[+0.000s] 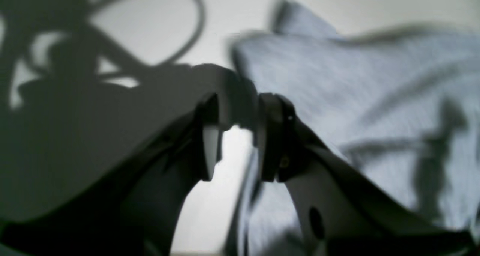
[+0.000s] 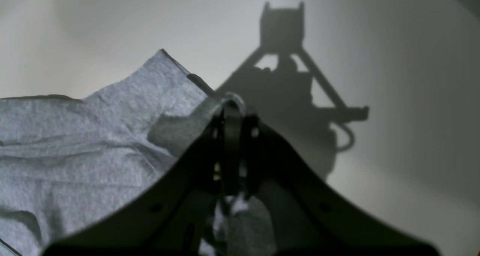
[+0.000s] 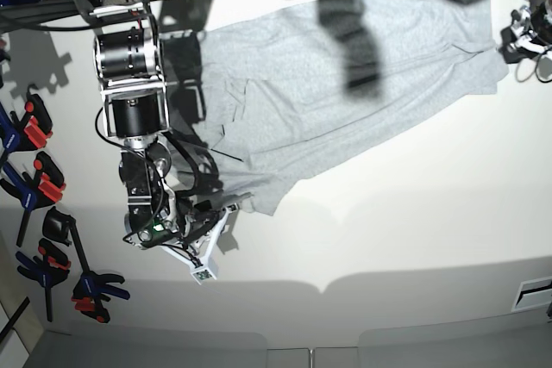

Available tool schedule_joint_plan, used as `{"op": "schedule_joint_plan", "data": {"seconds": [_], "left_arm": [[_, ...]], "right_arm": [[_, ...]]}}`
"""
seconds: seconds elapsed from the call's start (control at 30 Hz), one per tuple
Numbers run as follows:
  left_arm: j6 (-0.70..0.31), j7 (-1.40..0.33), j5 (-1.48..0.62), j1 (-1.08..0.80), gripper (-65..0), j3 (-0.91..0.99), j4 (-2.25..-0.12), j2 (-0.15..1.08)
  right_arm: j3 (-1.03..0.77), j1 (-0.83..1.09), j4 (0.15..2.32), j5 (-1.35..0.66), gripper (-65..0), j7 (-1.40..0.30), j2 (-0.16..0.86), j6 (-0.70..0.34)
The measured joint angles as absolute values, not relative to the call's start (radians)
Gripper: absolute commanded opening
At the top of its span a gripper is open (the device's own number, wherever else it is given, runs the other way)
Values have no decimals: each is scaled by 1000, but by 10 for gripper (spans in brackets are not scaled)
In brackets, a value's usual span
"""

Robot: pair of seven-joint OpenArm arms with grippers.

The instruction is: Fold the T-shirt properly

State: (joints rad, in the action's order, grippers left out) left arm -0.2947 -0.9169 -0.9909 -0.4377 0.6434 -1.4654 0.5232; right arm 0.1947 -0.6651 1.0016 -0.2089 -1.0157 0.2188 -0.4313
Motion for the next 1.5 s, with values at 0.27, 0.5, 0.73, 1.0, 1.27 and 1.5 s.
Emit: {"op": "schedule_joint_plan", "data": {"seconds": [0.27,0.5,0.73,1.0,1.27,1.5], "left_arm": [[-382,-894,-1013,-397,-486,643,-1466,524],[-428,-864,-1008,-388,-485,643,-1380,524],[-448,-921,-1143,-323,-486,644,-1224,522],[-485,-1101,-1357,-316,-486,646,-1168,521],[-541,-1101,-1448,-316,-486,646,-1169,521],[-545,-1085,-1443,-316,-532,646,-1169,521]], "right_arm": [[195,-665,1002,-209,-650,-1019,219,-431],[195,-665,1002,-209,-650,-1019,219,-431],[195,-665,1002,-209,-650,-1019,219,-432],[195,-665,1002,-209,-650,-1019,219,-432],[195,-665,1002,-209,-650,-1019,219,-432],[195,-665,1002,-209,-650,-1019,219,-432]]}}
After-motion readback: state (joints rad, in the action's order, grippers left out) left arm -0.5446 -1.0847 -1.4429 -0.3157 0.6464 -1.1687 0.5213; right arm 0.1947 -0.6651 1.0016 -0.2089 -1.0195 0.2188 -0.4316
